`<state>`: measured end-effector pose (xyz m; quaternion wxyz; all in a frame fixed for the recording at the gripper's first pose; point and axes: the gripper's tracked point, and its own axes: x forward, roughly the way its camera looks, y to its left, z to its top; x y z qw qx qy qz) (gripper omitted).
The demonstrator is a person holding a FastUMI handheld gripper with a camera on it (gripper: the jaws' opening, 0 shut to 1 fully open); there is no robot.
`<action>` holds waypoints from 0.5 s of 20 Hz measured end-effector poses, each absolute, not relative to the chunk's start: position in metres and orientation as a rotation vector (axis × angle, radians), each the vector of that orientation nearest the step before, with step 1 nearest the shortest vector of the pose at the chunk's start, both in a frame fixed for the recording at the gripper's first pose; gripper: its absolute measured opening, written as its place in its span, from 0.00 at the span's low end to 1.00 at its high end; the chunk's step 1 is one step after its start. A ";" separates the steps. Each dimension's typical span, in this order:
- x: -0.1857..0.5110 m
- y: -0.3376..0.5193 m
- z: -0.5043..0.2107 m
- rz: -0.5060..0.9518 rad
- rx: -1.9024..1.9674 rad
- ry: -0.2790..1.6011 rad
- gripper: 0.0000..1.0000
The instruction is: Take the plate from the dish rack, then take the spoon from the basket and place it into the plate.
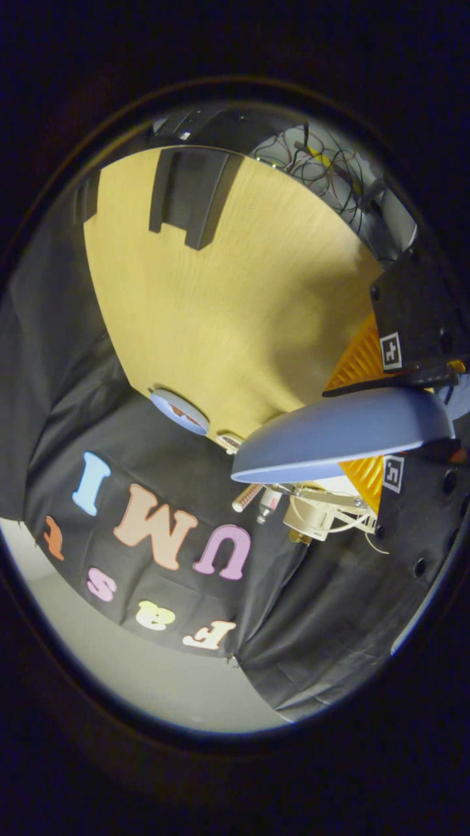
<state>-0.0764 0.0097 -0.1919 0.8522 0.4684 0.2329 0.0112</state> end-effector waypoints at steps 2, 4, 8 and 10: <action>-0.076 0.008 -0.206 0.006 0.976 0.511 0.33; -0.072 0.014 -0.211 0.016 0.999 0.528 0.33; -0.063 0.027 -0.216 0.045 1.010 0.558 0.33; -0.057 0.031 -0.215 0.051 0.999 0.569 0.34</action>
